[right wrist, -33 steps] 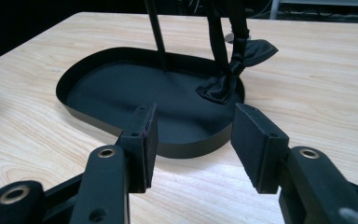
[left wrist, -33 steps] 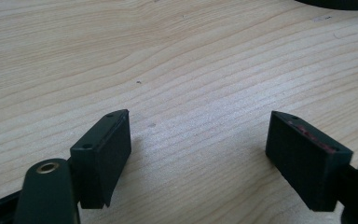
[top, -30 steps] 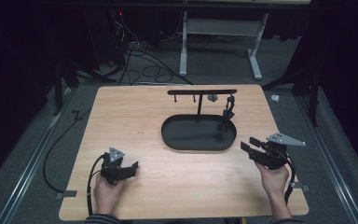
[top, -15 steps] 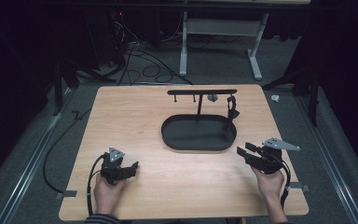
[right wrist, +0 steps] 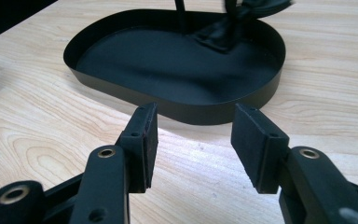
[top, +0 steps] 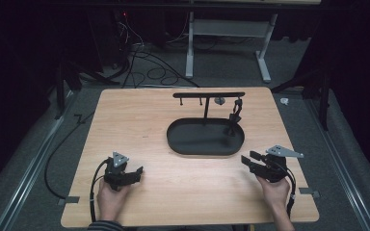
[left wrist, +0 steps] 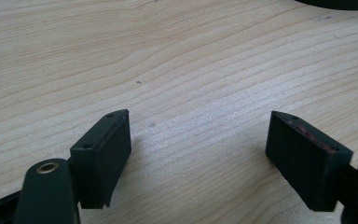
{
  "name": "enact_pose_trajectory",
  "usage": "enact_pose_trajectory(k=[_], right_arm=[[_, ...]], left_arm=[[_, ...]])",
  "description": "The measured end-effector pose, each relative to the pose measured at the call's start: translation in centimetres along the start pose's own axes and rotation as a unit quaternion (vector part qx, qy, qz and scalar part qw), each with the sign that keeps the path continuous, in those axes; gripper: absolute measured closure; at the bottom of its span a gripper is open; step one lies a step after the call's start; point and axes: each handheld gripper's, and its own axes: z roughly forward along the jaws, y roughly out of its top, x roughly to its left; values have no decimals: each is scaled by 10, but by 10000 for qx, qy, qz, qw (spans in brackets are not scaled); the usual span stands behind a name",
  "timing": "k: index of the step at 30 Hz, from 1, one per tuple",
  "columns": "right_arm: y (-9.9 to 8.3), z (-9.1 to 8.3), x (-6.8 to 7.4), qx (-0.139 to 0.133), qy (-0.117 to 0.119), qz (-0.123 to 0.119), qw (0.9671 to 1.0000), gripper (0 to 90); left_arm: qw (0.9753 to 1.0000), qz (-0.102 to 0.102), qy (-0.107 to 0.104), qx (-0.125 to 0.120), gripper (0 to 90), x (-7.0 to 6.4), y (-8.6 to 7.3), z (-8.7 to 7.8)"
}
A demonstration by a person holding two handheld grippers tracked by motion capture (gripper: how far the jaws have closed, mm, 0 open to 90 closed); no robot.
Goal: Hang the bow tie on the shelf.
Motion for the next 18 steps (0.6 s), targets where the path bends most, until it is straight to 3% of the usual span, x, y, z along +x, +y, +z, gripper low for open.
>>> enact_pose_trajectory(k=[18], right_arm=[[-10,20,9,245,88,-107,9996,526]], left_arm=[[10000,2,-1,0,226,0,0,0]])
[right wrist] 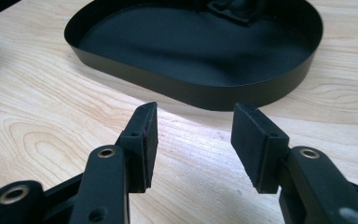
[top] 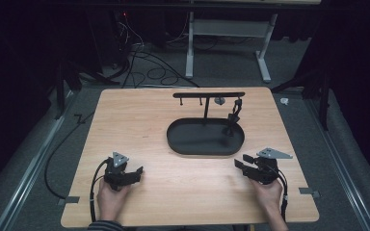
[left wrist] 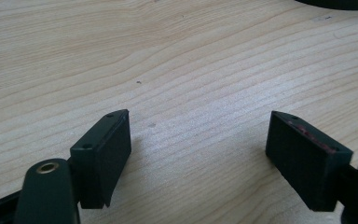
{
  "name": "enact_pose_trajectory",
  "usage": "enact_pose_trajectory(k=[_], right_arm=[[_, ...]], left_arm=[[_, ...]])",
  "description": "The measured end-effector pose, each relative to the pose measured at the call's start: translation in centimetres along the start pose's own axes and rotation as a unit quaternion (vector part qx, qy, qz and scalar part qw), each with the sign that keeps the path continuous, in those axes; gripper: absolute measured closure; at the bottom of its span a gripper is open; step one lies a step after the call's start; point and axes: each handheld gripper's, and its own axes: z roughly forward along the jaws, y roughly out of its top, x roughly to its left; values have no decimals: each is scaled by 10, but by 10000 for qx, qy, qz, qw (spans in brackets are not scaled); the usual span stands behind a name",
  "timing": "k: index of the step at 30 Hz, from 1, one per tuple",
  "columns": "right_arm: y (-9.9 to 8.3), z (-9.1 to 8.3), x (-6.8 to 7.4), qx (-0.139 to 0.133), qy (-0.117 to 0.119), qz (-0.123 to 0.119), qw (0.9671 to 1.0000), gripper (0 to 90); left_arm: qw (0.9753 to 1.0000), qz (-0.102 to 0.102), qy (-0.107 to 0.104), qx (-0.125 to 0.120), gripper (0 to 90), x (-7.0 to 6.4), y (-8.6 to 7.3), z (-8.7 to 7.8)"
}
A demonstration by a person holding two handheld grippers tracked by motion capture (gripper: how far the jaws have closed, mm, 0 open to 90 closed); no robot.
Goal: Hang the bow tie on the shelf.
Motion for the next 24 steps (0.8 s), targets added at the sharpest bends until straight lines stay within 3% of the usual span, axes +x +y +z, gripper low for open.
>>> enact_pose_trajectory(k=[24], right_arm=[[-9,15,6,226,-32,-22,9997,525]], left_arm=[[10000,0,0,1,226,0,0,0]])
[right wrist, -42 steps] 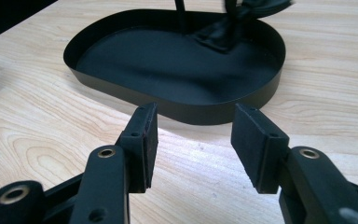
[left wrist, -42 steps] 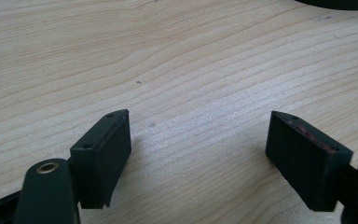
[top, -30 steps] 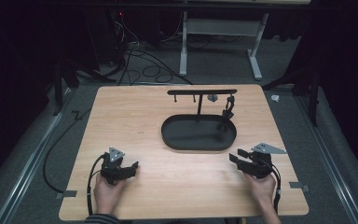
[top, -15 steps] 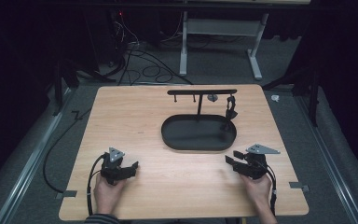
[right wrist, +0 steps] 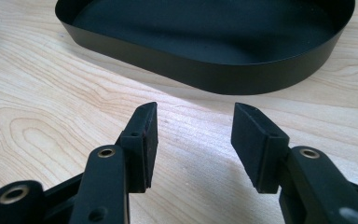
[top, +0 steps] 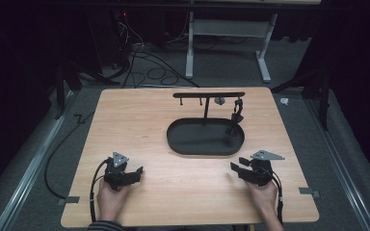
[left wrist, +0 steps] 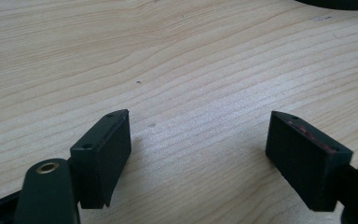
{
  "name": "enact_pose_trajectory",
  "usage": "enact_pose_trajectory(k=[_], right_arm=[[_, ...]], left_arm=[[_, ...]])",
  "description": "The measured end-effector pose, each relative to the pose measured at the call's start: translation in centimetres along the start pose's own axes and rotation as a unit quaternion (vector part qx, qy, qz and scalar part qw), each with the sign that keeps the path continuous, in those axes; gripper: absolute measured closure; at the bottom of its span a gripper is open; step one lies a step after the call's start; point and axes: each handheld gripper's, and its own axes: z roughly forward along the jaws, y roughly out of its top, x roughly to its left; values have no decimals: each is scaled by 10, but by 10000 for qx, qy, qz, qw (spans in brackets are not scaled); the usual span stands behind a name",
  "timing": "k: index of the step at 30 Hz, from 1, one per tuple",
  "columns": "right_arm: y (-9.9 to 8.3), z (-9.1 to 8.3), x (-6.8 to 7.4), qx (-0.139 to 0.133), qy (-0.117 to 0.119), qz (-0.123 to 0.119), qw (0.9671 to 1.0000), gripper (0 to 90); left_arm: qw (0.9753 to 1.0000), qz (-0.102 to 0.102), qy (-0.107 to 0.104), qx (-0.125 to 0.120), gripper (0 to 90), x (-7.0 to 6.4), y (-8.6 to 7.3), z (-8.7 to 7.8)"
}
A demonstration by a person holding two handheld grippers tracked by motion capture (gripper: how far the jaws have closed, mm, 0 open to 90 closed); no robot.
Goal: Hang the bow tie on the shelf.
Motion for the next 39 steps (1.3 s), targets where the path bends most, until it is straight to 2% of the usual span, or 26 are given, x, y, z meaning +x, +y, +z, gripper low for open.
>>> enact_pose_trajectory(k=[27,32,35,37,39], right_arm=[[-5,13,11,273,-104,-229,9993,500],[-5,16,15,370,-213,-371,9984,475],[-5,17,19,424,-303,-555,9971,448],[-5,18,24,473,-436,-791,9948,425],[-6,19,26,483,-457,-837,9943,407]], left_arm=[[10000,1,0,-1,226,0,0,0],[10000,-1,0,-9,226,0,0,0],[10000,-5,-1,-2,226,0,0,0],[10000,-6,-2,-2,226,0,0,0],[10000,-4,-3,-1,226,0,0,0]])
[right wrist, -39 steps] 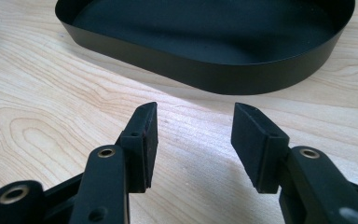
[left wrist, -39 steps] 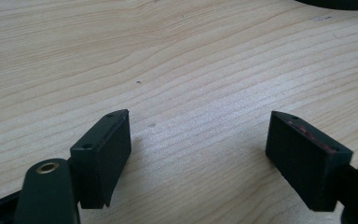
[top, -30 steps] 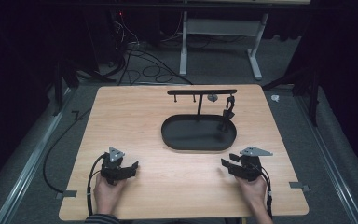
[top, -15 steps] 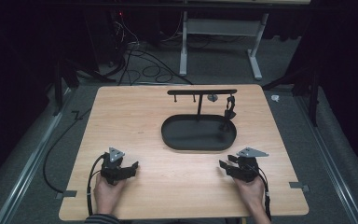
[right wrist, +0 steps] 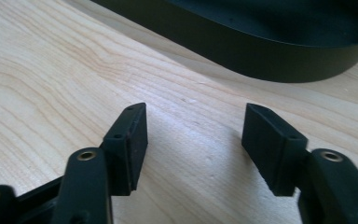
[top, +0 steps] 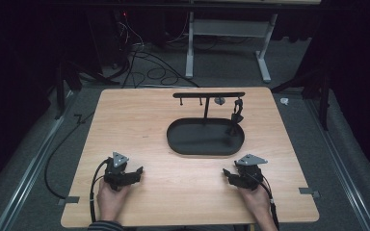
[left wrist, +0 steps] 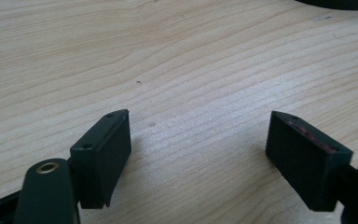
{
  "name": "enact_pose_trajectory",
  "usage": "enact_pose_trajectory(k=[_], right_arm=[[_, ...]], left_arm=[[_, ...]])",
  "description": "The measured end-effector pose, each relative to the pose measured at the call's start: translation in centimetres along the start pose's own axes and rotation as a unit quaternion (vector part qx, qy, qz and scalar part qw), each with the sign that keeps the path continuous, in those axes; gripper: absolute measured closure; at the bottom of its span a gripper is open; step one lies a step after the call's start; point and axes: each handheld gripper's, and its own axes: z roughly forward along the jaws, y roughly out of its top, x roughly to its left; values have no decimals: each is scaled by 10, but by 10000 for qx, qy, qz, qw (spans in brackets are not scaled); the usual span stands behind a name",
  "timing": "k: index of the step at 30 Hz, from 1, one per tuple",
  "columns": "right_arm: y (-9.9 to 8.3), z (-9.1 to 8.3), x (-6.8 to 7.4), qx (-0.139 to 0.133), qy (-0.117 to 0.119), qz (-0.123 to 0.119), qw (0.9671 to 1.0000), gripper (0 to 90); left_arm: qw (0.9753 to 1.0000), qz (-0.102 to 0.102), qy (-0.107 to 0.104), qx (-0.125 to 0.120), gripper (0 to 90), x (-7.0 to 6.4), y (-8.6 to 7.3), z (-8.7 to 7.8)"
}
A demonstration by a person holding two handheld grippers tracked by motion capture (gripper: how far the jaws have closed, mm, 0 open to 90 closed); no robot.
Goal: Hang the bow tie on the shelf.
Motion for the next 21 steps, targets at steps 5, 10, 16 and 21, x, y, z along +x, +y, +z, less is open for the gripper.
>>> enact_pose_trajectory(k=[5,10,16,21], right_arm=[[0,0,0,1,-1,15,10000,408],[0,0,0,-2,-10,25,10000,408],[0,0,0,-2,-11,23,10000,408],[0,0,0,-2,-10,24,10000,407]], left_arm=[[10000,0,-1,-1,226,0,0,0],[10000,4,22,-5,226,-1,0,0],[10000,-1,21,-4,225,-1,0,0],[10000,3,13,13,225,-1,0,0]])
